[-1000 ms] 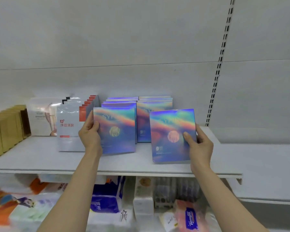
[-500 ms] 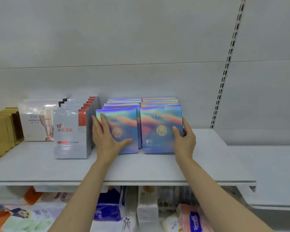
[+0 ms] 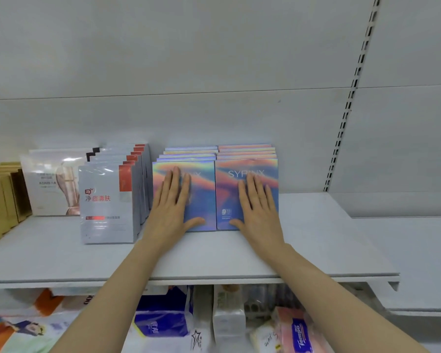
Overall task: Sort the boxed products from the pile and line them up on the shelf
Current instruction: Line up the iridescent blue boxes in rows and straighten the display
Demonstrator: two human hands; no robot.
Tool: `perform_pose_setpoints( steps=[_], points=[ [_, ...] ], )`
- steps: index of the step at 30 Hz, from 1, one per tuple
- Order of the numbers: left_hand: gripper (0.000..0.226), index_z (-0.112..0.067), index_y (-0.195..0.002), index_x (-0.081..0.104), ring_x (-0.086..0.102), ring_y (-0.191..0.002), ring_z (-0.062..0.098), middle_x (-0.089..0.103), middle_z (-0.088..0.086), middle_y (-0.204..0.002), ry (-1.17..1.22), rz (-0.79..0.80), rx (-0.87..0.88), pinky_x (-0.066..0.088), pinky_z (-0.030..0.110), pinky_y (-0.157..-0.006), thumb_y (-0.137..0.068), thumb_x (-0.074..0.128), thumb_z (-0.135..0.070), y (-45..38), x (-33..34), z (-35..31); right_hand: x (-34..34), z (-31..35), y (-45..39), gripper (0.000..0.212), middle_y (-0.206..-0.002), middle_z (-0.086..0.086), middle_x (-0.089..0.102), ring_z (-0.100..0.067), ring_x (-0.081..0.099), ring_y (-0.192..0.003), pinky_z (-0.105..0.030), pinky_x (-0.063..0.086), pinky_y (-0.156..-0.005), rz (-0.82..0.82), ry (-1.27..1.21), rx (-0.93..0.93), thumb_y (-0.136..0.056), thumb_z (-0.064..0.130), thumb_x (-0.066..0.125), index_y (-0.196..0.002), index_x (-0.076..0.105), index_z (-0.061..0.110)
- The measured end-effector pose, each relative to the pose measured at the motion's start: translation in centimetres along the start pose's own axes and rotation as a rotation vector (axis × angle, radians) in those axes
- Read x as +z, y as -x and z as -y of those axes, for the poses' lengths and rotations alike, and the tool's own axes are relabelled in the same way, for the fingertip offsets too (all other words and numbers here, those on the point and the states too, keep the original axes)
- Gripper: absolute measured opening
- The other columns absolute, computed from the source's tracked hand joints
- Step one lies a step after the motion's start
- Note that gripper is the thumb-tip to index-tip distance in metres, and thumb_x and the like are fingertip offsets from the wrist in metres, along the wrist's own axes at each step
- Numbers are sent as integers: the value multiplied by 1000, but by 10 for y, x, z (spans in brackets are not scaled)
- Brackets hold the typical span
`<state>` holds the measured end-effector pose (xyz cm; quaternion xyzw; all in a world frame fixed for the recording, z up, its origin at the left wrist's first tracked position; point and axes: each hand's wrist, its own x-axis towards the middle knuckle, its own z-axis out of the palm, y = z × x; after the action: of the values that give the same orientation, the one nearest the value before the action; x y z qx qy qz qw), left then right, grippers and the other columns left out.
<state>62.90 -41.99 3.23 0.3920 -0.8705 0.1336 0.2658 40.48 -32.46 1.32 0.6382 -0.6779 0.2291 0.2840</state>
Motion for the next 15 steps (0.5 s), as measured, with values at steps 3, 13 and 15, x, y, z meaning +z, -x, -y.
perform_pose_setpoints(
  steps=[3,13,15],
  points=[
    [106,-8,-156,-2,-11,-151,31,-13,14,-163,-33,-13,8,3,45,-122,-85,45,-71,1,-2,-3,-4,1,0,103,-158,-20,22,-35,19,-147,-47,14,-117,15,21,-11,-71,47,80,-149,31,1],
    [48,-9,-122,66,57,-113,30,63,11,-127,-47,-266,346,40,40,-95,-88,59,-43,-5,-26,-106,-66,-48,51,56,-133,-18,58,-33,52,-122,-45,34,-108,-270,23,54,-85,25,68,-132,55,-2],
    [43,-11,-114,69,62,-103,28,68,8,-116,7,-249,391,47,39,-86,-90,53,-42,-7,-25,-139,-80,-69,73,48,-125,-17,63,-33,56,-115,-45,40,-103,-312,36,92,-85,24,65,-126,61,-2]
  ],
)
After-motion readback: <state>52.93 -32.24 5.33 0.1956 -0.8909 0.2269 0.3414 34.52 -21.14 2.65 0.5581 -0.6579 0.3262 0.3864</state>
